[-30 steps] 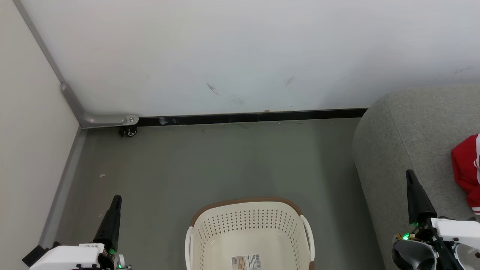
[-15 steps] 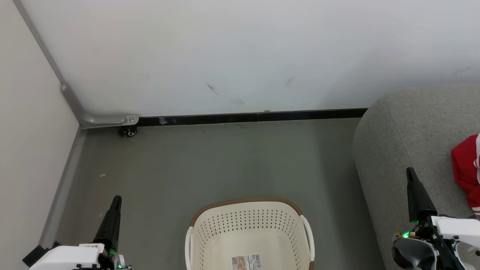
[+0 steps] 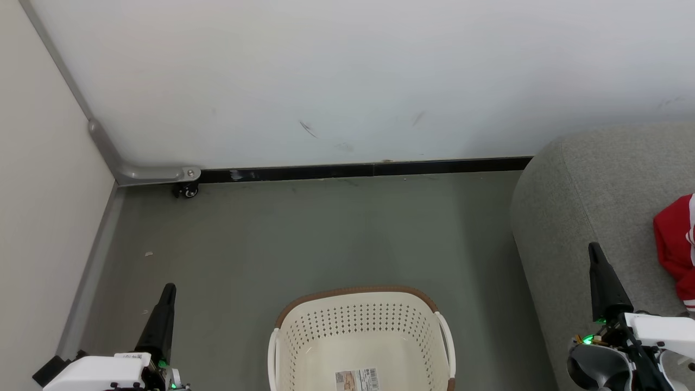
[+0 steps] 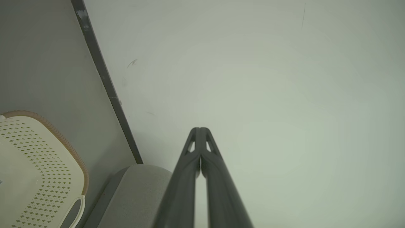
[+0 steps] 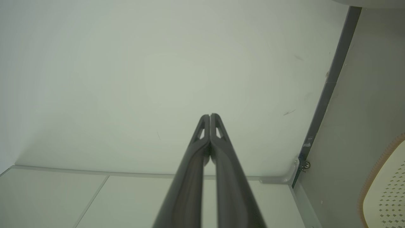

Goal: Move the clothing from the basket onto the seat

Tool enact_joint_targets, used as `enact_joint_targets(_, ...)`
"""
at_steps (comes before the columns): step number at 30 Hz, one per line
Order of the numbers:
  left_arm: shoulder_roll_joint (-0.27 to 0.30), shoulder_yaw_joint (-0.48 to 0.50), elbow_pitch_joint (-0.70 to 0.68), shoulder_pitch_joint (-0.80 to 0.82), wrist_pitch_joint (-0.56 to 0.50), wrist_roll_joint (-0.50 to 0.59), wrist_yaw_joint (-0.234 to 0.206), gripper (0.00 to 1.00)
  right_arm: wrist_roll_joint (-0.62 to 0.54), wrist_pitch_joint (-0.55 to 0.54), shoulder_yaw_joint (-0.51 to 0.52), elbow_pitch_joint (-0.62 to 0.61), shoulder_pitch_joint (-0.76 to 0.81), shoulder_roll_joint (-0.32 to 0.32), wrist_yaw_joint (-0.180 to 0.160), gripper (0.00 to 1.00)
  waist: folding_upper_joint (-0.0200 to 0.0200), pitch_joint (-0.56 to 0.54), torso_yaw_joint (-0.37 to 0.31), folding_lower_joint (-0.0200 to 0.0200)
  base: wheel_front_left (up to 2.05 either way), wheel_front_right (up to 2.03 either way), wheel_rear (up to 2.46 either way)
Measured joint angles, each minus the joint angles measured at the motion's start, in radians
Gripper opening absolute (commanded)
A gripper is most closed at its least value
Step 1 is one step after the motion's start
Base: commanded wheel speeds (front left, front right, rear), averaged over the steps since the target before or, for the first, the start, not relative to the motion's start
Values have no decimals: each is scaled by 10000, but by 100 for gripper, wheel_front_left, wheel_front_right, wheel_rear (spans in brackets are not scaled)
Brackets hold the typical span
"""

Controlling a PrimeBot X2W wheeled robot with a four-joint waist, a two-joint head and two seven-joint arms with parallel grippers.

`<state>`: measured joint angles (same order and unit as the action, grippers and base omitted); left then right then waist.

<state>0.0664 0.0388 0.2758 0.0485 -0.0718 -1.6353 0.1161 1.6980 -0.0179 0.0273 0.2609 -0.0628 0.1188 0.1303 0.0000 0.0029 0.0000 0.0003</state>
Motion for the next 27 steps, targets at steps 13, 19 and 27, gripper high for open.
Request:
enact_joint_targets(13, -4, 8, 15, 3, -29, 0, 0, 0, -2, -10, 13, 4, 0, -21, 0, 0, 0, 0, 0, 0, 0, 0, 0)
enact_joint_targets(19, -6, 15, 23, 6, -29, 0, 0, 0, -4, -10, 19, 8, 0, -31, 0, 0, 0, 0, 0, -1, 0, 0, 0)
enact_joint_targets(27, -10, 19, 33, 80, -29, 0, 2, 0, -4, -10, 27, 12, 0, -44, 0, 0, 0, 0, 0, -1, 0, 0, 0)
